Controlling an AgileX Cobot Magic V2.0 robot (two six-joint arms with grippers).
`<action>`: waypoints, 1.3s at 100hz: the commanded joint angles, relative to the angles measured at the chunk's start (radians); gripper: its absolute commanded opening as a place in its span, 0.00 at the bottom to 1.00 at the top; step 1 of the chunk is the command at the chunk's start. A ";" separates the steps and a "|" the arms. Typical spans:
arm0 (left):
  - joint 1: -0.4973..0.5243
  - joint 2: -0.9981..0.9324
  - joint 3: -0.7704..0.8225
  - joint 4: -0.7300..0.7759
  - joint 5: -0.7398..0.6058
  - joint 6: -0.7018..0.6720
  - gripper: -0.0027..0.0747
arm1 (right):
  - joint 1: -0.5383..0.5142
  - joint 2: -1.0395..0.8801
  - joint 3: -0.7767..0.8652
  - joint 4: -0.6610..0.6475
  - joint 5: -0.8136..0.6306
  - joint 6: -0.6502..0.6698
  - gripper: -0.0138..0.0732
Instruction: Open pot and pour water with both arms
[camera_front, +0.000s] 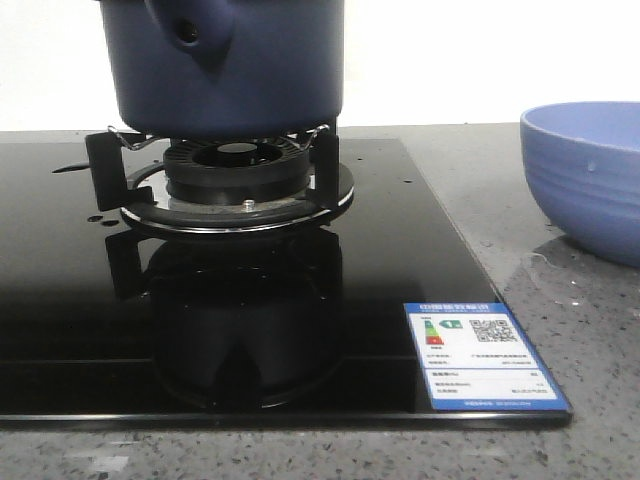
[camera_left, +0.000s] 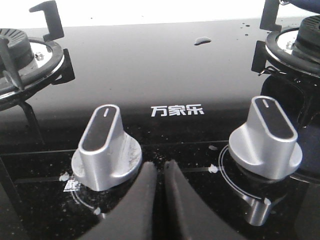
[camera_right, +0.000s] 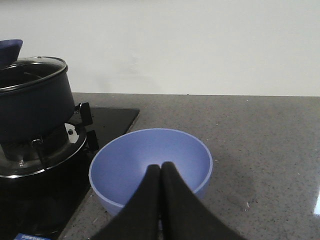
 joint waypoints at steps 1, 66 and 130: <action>0.004 -0.025 0.029 -0.001 -0.045 -0.009 0.01 | -0.002 0.015 -0.008 -0.022 -0.086 -0.013 0.09; 0.004 -0.025 0.029 -0.001 -0.045 -0.009 0.01 | -0.228 -0.016 0.522 -0.175 -0.412 0.137 0.09; 0.004 -0.025 0.029 -0.001 -0.045 -0.009 0.01 | -0.230 -0.016 0.524 -0.184 -0.338 0.136 0.09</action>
